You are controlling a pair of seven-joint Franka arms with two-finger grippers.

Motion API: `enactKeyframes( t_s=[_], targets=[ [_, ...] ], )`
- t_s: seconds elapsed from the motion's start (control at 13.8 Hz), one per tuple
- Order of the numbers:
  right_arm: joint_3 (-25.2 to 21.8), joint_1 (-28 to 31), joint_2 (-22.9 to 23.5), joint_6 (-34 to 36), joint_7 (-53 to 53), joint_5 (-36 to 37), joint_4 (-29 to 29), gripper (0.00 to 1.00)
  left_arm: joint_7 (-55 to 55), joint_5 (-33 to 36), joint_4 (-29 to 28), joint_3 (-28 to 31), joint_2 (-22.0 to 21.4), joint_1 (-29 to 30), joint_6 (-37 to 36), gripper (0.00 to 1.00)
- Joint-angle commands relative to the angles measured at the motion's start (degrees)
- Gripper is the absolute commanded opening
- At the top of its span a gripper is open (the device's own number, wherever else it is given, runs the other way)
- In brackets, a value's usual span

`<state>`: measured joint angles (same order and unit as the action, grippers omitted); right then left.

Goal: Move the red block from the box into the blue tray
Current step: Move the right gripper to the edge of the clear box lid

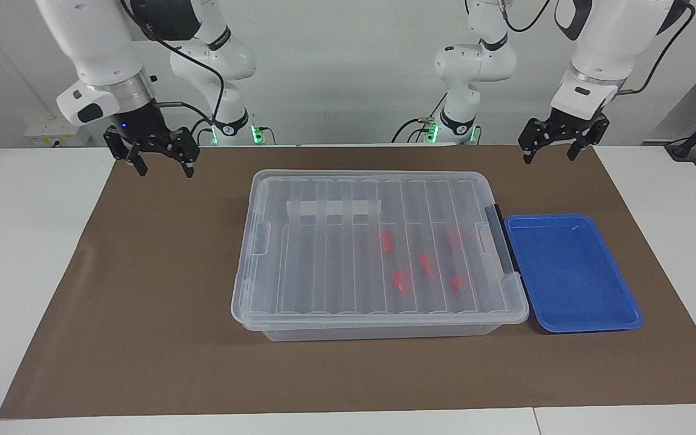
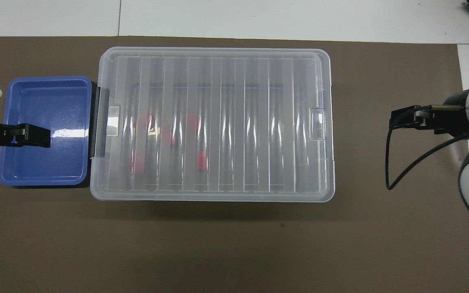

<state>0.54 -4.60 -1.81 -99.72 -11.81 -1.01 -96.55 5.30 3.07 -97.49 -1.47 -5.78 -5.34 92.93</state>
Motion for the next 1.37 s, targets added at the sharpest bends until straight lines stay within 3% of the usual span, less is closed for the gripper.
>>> enactKeyframes(
  t_s=[0.0,0.43,1.3],
  targets=[
    [0.3,-2.0,-1.3,-8.4,-3.1,-0.5,-7.3,0.99,-0.6,-0.4,-1.0,0.2,-0.6,0.2,0.9,1.00],
    [0.3,-5.3,3.0,-18.7,-6.3,0.1,-12.2,0.99,-0.5,-0.4,-1.0,0.2,-0.6,0.2,0.9,1.00],
    [0.2,-7.4,4.1,-22.2,-4.3,0.9,-16.2,0.99,-0.5,-0.4,-1.0,0.2,-0.6,0.2,0.8,1.00]
  ],
)
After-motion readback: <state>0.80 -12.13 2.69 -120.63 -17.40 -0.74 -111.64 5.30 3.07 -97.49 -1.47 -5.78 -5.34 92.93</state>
